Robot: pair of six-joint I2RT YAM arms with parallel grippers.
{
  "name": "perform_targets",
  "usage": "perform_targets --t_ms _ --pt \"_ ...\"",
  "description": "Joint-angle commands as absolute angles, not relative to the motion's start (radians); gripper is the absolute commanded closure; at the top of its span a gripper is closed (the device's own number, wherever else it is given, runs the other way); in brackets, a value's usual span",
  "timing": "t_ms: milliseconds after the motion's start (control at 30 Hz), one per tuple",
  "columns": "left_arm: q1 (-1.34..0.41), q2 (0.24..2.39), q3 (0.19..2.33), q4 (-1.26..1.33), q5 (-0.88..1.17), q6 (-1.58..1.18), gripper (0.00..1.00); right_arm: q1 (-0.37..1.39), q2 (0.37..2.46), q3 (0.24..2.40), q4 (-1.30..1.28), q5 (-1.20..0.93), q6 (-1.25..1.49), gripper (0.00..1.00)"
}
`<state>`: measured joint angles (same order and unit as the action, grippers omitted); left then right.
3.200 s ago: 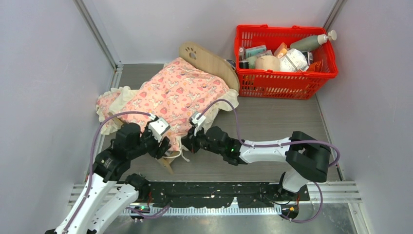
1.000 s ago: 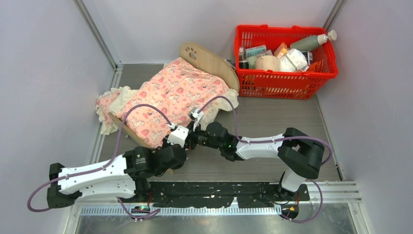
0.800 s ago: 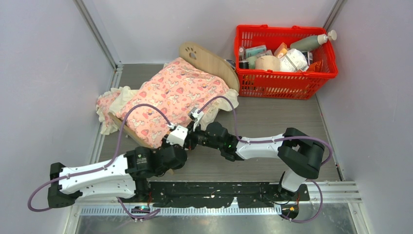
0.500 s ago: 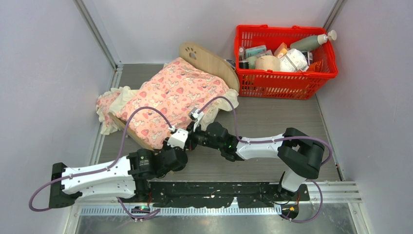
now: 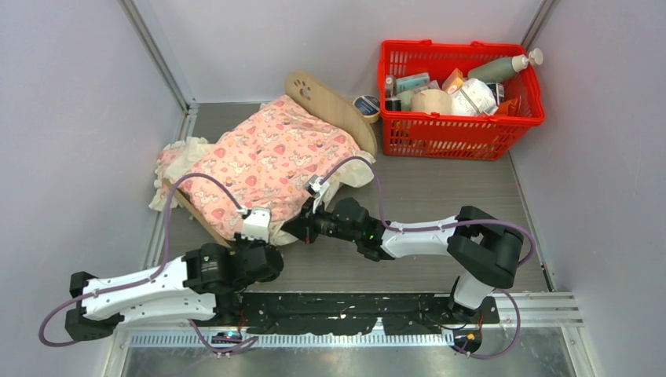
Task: Set up the pet bed
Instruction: Cross the ropes on the bed frame.
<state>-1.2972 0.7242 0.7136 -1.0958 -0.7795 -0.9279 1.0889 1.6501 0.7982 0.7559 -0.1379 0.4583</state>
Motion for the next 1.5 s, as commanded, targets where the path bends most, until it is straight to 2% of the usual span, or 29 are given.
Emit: perform_targets --t_ms 0,133,200,233,300,467,567,700,833,1000,1167,1467 --pt "-1.278 0.645 0.749 -1.263 -0.970 -1.169 1.00 1.084 1.639 0.803 0.833 -0.161 0.470 0.95" --pt "-1.278 0.605 0.743 -1.197 -1.001 -1.135 1.00 1.085 1.652 0.811 0.837 -0.172 0.472 0.95" --pt "-1.279 0.581 0.744 -1.174 -1.006 -1.111 0.92 1.084 1.656 0.811 0.837 -0.173 0.473 0.95" --pt "-1.278 0.569 0.746 -1.174 -1.007 -1.108 0.92 1.084 1.657 0.811 0.837 -0.174 0.473 0.95" --pt "-1.278 0.558 0.746 -1.194 -1.005 -1.115 1.00 1.085 1.654 0.811 0.838 -0.175 0.473 0.95" --pt "-1.278 0.590 0.756 -1.387 -1.012 -1.290 1.00 1.084 1.654 0.810 0.843 -0.177 0.476 0.95" --pt "-1.278 0.642 0.824 -1.517 -1.090 -1.377 1.00 1.085 1.658 0.810 0.845 -0.181 0.479 0.95" --pt "-1.278 0.692 0.991 -1.547 -1.189 -1.166 1.00 1.085 1.656 0.810 0.846 -0.181 0.479 0.95" --pt "-1.279 0.725 1.103 -1.613 -1.237 -1.124 1.00 1.085 1.654 0.817 0.845 -0.186 0.477 0.95" --pt "-1.278 0.699 1.139 -1.474 -1.181 -0.862 1.00 1.085 1.662 0.828 0.840 -0.196 0.477 0.95" --pt "-1.278 0.665 1.160 -1.454 -1.096 -0.722 1.00 1.084 1.669 0.845 0.827 -0.204 0.474 0.95" --pt "-1.278 0.592 1.210 -1.518 -1.065 -0.665 1.00 1.093 1.685 0.870 0.804 -0.214 0.466 0.95"
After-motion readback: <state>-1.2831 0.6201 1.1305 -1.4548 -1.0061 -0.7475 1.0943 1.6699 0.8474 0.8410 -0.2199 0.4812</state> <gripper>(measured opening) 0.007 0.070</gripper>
